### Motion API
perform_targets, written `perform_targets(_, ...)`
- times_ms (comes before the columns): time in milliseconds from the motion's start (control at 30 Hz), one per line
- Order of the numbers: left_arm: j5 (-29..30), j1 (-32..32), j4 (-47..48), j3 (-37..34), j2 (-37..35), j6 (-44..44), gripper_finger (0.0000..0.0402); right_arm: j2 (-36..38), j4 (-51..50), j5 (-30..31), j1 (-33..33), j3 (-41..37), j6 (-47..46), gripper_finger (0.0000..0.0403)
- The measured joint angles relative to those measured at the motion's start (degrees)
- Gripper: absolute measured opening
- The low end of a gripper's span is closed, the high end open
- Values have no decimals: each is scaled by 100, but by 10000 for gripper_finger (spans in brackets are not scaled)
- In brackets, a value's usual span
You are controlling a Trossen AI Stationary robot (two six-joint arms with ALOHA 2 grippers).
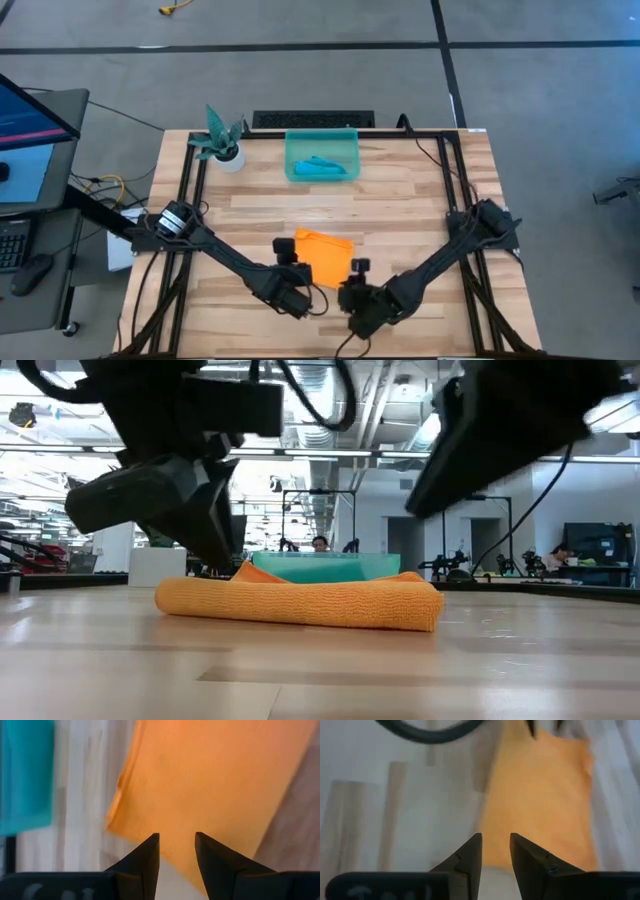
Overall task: Roll microfiber towels into tight, uniform cylinder then place into a basket
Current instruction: Roll the orange microfiber cloth
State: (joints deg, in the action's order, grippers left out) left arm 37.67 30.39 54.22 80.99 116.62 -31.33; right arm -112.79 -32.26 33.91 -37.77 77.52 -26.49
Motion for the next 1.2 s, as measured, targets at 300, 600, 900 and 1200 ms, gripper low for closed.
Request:
perform_targets(300,-39,-4,-676,-7,251,822,119,-282,435,-85,443,-4,333,117)
perform_targets(600,-149,-30,-783,-83,269,808,119,-449,645,-579,599,11,252,78)
perform_targets(900,-465,-39,-846,-125,269,788,119,-829,233,-1506,824,45,138,8)
perform_targets(1200,-588,-49,-938,-251,247,599,119,-767,-100,-1609,803,28,-8,31)
